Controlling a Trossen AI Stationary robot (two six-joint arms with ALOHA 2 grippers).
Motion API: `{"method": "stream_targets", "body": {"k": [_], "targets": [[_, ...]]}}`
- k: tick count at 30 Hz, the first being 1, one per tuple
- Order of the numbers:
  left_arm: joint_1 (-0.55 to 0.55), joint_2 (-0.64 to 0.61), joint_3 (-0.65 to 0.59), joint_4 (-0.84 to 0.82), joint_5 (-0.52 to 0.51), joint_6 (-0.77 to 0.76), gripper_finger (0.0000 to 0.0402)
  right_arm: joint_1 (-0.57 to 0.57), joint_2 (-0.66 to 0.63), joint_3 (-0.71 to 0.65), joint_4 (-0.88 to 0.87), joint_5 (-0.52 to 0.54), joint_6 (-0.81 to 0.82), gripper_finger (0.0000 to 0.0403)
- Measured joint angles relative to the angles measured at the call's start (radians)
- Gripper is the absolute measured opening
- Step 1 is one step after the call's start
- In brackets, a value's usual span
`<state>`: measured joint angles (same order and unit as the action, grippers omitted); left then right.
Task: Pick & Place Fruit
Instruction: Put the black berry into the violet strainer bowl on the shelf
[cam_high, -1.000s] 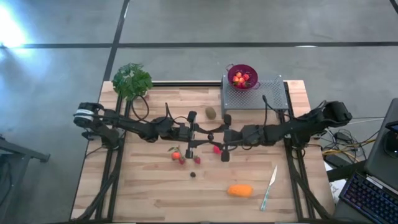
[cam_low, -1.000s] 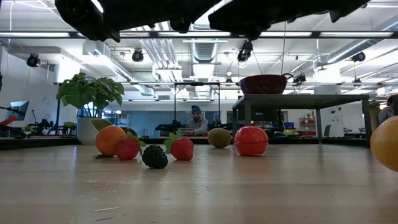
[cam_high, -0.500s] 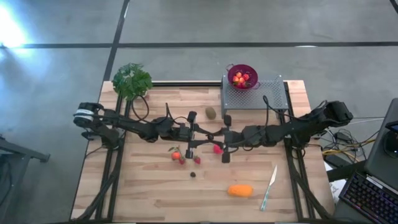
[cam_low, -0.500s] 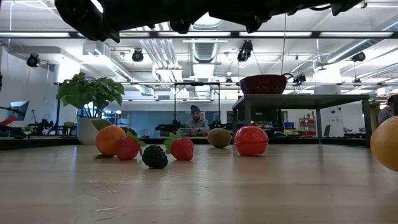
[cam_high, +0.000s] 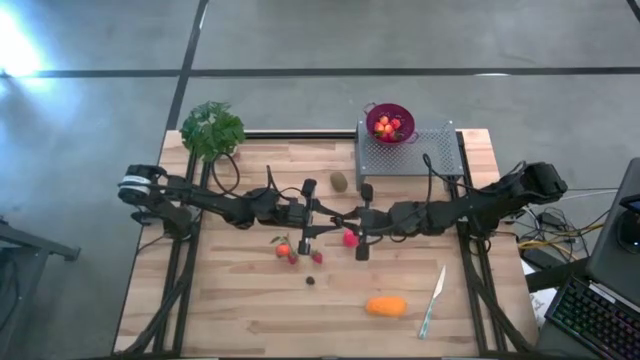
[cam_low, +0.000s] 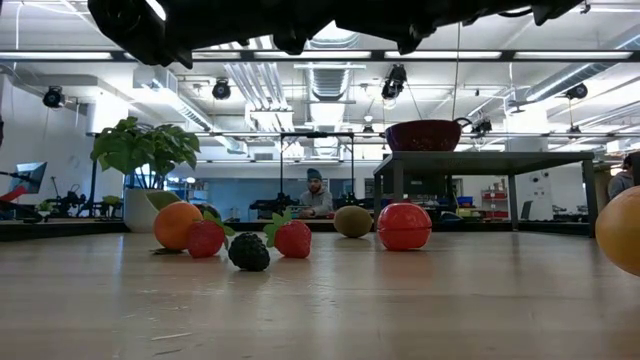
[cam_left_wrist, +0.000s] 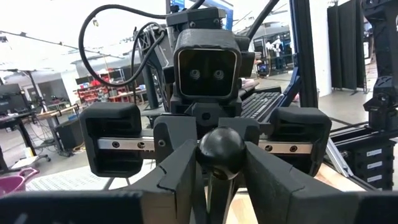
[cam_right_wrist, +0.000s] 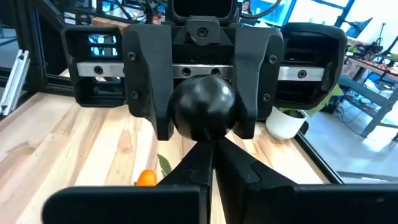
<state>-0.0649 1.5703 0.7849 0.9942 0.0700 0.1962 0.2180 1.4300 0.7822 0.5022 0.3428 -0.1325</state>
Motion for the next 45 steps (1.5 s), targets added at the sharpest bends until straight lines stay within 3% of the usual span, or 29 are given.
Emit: {"method": "stream_targets", "body": {"k": [6,14,18,30,38,45], "targets": [[-0.001,0.000,0.000,-0.002,0.000,-0.013,0.0159,0.000,0.001,0.000,-0.002,0.000,0.002,0.0009],[0.000,0.000,0.005,-0.046,0.000,-0.013,0.0267,0.000,0.001,0.000,-0.018,-0.001,0.014,0.0008],[0.000,0.000,0.005,-0.046,0.000,-0.001,0.0296,0.000,0.001,0.000,-0.024,-0.002,0.021,0.0008],[0.000,-0.001,0.005,-0.046,-0.034,0.050,0.0296,0.000,-0.003,0.000,-0.091,-0.003,0.077,0.0008],[0.000,-0.009,-0.001,-0.088,-0.137,0.101,0.0296,0.011,-0.067,-0.001,-0.194,-0.003,0.108,0.0008],[0.000,-0.072,-0.002,-0.228,-0.240,0.150,0.0296,0.011,-0.145,-0.001,-0.360,0.033,0.180,0.0008]]}}
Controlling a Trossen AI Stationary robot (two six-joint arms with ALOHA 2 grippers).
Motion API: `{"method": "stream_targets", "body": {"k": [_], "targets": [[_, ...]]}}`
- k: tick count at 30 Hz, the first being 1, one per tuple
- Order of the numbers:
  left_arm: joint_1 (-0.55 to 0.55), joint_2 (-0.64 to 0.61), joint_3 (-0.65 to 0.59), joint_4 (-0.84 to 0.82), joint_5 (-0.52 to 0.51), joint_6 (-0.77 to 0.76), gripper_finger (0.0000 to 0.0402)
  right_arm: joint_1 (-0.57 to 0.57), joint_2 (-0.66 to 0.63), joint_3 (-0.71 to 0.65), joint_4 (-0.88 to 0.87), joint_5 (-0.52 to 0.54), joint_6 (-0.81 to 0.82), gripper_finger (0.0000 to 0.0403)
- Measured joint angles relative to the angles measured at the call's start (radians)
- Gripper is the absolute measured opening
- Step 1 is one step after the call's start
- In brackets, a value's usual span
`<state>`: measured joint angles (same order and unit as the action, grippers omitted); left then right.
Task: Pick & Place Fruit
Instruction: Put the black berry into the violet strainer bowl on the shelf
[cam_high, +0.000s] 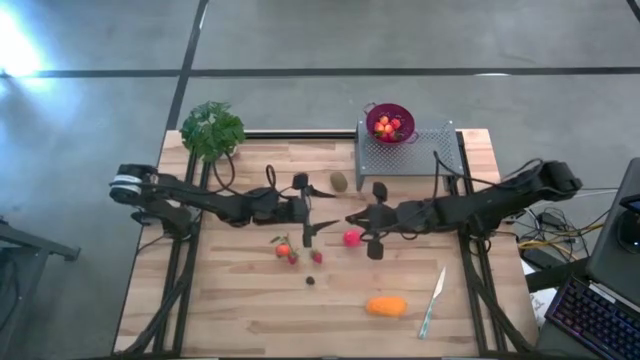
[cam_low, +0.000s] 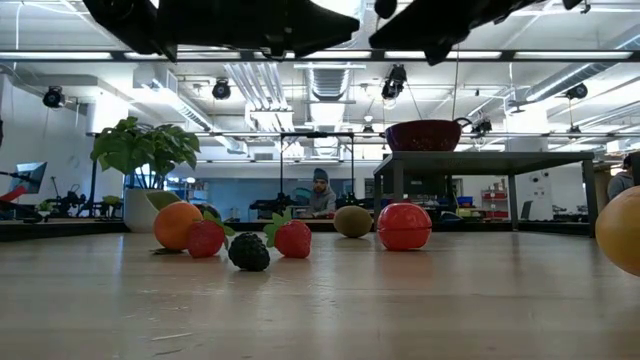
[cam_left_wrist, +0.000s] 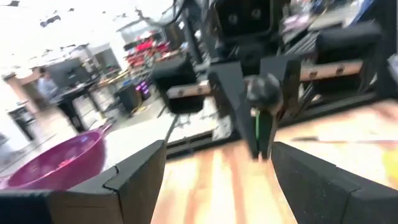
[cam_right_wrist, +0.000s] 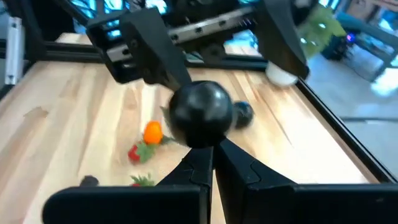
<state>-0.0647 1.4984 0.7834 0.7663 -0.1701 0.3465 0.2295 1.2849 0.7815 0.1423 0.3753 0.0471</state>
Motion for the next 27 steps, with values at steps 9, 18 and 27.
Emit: {"method": "stream_targets", "body": {"k": [9,18,27], "targets": [[0.000,-0.063,-0.002,-0.156,-0.153,0.019,0.0296,0.000,-0.023,0.000,-0.083,0.084,0.021,0.0008],[0.000,-0.063,-0.003,-0.184,-0.176,0.019,0.0296,-0.005,-0.056,0.000,-0.219,0.230,0.059,0.0008],[0.000,-0.063,-0.003,-0.184,-0.172,0.018,0.0296,-0.193,-0.206,0.000,-0.443,0.240,0.101,0.0008]]}}
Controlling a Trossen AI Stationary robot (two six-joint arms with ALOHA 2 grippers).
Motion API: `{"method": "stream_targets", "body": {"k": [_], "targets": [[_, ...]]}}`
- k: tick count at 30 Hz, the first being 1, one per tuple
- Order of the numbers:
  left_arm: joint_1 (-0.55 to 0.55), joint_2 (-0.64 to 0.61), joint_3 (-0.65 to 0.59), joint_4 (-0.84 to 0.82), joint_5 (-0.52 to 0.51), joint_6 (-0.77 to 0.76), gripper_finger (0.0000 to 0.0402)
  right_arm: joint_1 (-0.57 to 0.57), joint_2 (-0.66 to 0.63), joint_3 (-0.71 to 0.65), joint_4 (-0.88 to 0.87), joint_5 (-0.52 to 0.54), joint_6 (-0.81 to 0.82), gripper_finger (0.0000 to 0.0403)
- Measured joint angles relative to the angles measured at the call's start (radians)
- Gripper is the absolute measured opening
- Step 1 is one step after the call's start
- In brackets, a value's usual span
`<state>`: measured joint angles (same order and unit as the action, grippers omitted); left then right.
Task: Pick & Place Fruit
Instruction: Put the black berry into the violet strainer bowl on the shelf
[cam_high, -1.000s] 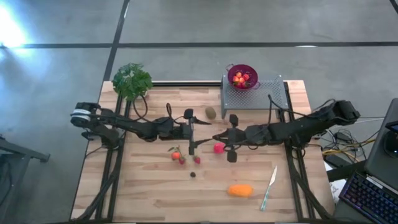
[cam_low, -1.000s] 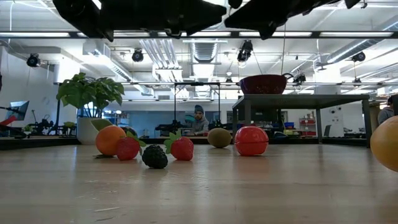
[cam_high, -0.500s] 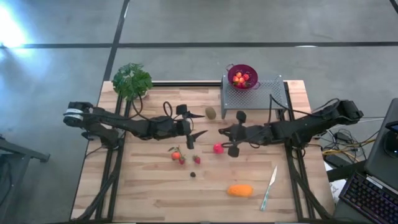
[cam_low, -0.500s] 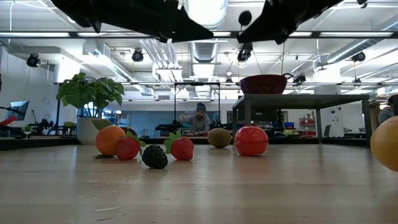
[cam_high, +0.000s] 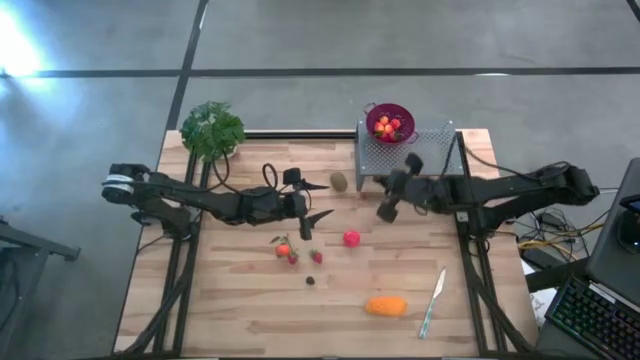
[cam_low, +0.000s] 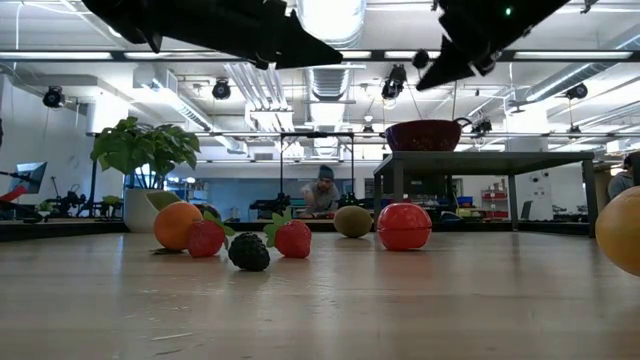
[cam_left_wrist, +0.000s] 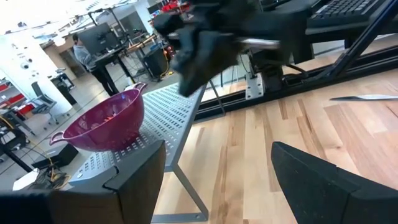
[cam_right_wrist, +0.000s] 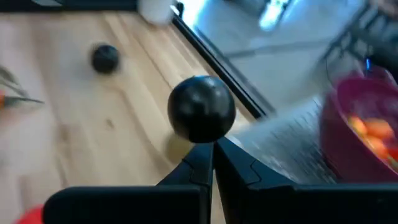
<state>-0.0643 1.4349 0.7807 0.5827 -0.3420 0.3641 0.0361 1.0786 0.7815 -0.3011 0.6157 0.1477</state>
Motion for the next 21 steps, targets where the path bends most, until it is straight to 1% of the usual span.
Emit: {"method": "stream_targets", "body": {"k": [3,7,11,14,17,21], "targets": [[0.000,0.000,0.000,0.000,0.000,-0.005,0.0296,-0.135,-0.051,0.000,-0.061,-0.105,0.006,0.0008],[0.000,0.000,0.001,0.000,0.000,-0.006,0.0296,-0.337,-0.091,0.002,-0.051,-0.251,-0.048,0.0008],[0.000,0.000,0.002,0.011,0.000,-0.006,0.0296,-0.529,-0.073,0.056,-0.050,-0.413,-0.103,0.0008],[0.000,0.000,0.002,0.018,0.000,-0.005,0.0296,-0.635,-0.024,0.110,-0.065,-0.513,-0.132,0.0008],[0.000,0.000,0.002,0.017,0.000,-0.005,0.0296,-0.694,0.042,0.183,-0.093,-0.552,-0.161,0.0008],[0.000,0.000,0.002,0.017,0.000,-0.005,0.0296,-0.736,0.153,0.289,-0.192,-0.556,-0.197,0.0008]]}}
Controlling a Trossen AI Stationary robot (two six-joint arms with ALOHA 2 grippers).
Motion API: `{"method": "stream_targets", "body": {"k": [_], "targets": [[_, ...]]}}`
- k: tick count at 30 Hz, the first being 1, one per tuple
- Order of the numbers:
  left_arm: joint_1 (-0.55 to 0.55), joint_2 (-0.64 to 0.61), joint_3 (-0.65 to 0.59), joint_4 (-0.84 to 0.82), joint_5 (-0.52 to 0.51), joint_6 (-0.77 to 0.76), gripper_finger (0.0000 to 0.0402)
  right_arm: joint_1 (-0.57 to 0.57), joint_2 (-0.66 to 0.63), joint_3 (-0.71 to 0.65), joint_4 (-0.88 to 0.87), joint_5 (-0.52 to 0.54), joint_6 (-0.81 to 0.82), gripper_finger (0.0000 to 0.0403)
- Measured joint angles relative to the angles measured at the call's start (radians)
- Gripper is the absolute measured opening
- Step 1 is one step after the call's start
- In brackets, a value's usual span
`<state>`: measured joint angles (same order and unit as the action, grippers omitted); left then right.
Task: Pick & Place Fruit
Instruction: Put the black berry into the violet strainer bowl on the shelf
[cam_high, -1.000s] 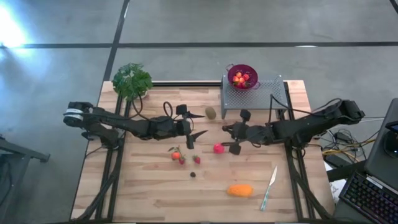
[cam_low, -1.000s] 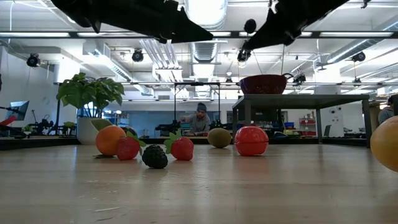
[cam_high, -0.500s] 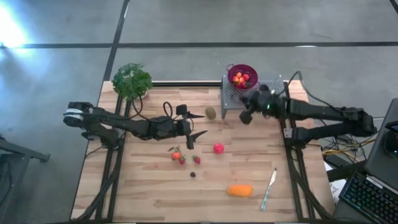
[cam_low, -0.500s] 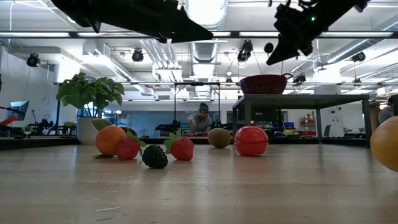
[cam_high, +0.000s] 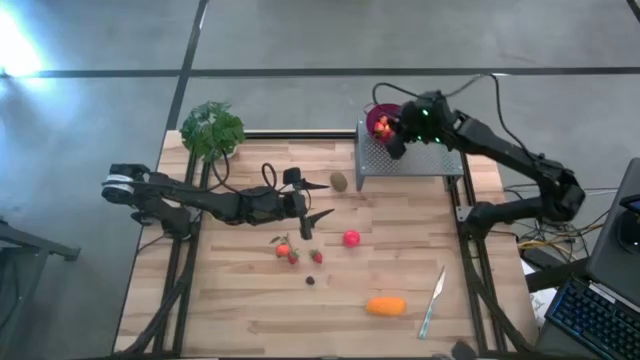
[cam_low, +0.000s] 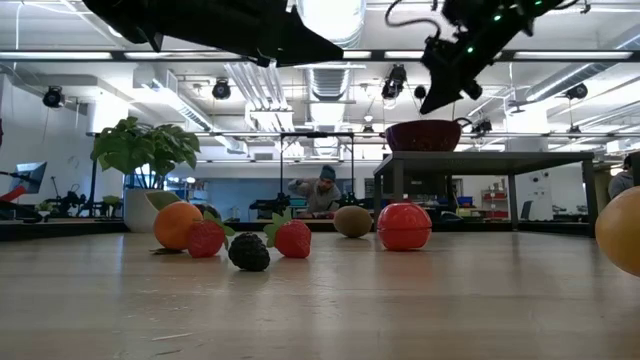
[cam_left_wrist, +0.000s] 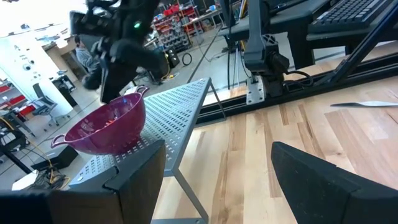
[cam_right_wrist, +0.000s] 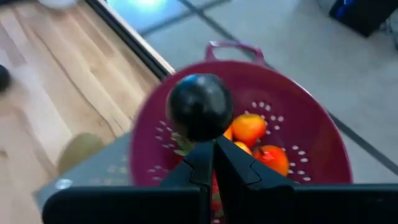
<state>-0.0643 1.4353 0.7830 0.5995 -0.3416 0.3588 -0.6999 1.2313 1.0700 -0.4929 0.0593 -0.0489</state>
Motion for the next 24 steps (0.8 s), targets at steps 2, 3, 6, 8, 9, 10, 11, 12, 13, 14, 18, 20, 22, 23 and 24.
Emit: {"method": "stream_targets", "body": {"k": [2,3,6,8,9,10,11,12,13,14,18,20,22,23,24], "targets": [[0.000,0.000,0.000,0.000,0.000,0.000,0.0296,-0.011,0.055,0.051,-0.048,0.001,-0.023,0.0008],[0.000,0.000,0.000,0.000,0.000,0.000,0.0296,-0.018,0.082,0.076,-0.068,0.001,-0.029,0.0008],[0.000,0.000,0.000,-0.001,0.000,0.000,0.0296,-0.033,0.155,0.140,-0.118,0.000,-0.034,0.0008],[0.000,0.000,0.000,-0.001,0.000,0.000,0.0296,-0.039,0.194,0.177,-0.139,0.000,-0.034,0.0008],[0.000,0.000,0.000,-0.001,0.000,0.000,0.0296,-0.042,0.210,0.195,-0.150,0.001,-0.033,0.0008],[0.000,0.000,0.000,-0.001,0.000,0.000,0.0296,-0.042,0.225,0.212,-0.158,0.001,-0.034,0.0008],[0.000,0.000,0.000,-0.001,0.000,0.000,0.0296,-0.042,0.239,0.227,-0.163,0.001,-0.035,0.0008],[0.000,0.000,0.000,-0.001,0.000,0.000,0.0296,-0.041,0.251,0.240,-0.169,0.001,-0.037,0.0008],[0.000,0.000,0.000,-0.002,0.000,0.000,0.0296,-0.041,0.261,0.252,-0.180,0.000,-0.038,0.0008],[0.000,0.000,0.000,-0.002,0.000,0.001,0.0296,-0.040,0.270,0.264,-0.190,0.000,-0.039,0.0008],[0.000,0.000,0.000,-0.002,0.000,0.001,0.0296,-0.043,0.285,0.298,-0.225,0.015,-0.040,0.0008],[0.000,0.000,0.000,-0.002,0.000,0.003,0.0296,-0.044,0.287,0.304,-0.239,0.020,-0.037,0.0008],[0.000,0.000,0.000,-0.002,0.000,0.003,0.0296,-0.048,0.287,0.306,-0.261,0.022,-0.033,0.0009],[0.000,0.000,0.000,-0.001,0.000,0.003,0.0296,-0.048,0.287,0.306,-0.270,0.022,-0.033,0.0010],[0.000,0.000,0.000,0.000,0.000,0.003,0.0296,-0.049,0.287,0.306,-0.276,0.022,-0.033,0.0013]]}}
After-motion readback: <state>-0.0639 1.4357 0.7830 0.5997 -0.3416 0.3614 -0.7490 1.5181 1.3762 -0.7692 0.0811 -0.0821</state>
